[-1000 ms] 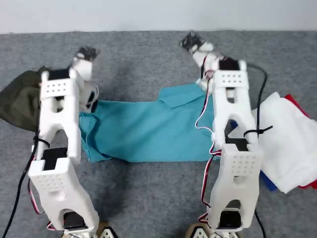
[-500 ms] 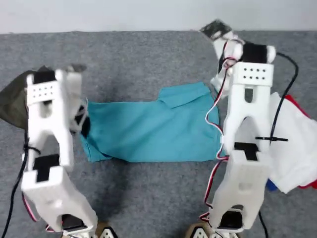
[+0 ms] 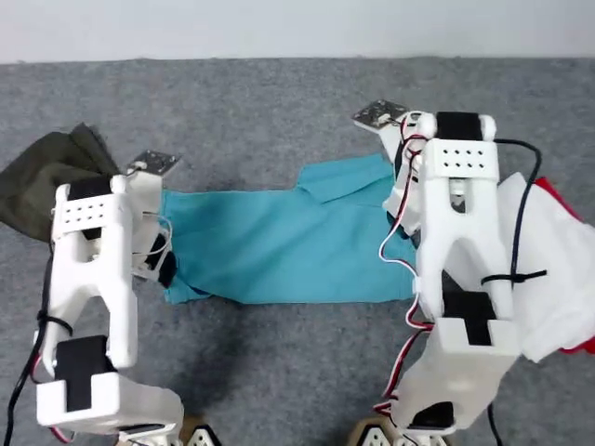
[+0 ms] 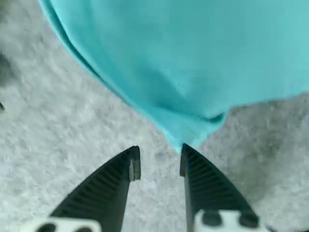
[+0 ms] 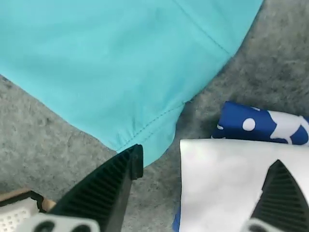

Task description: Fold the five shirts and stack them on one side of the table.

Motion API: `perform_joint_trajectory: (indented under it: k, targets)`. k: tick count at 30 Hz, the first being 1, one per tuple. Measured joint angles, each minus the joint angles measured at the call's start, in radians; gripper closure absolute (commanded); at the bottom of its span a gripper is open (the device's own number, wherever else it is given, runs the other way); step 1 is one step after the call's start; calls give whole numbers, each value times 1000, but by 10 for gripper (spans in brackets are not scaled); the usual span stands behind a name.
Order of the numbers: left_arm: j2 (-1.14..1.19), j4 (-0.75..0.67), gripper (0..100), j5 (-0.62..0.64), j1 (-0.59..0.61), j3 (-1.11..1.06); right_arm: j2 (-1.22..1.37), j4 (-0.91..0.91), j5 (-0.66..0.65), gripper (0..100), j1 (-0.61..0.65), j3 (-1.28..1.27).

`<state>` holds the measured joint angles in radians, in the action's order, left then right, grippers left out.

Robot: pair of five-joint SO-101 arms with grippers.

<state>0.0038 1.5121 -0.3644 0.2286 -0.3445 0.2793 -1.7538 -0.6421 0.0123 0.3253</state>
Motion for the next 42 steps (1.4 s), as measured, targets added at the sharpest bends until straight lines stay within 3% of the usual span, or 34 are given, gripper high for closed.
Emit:
perform_joint_trajectory:
  k: [9,14,22,31,37,42]
  targets:
    - [72,-97,869,17,-78,-37,25,0,110,612,0,0]
    - [126,-123,989,17,-77,-37,78,0,121,612,-5,0]
    - [133,-123,987,17,-80,-37,87,0,121,612,-3,-12]
    - [84,-9,987,-12,-80,-37,-2,2,123,612,-2,-342]
    - [-20,34,987,-21,-80,-37,-133,129,181,612,5,-543]
    - [-43,40,987,-21,-80,-37,-207,192,252,612,138,-655]
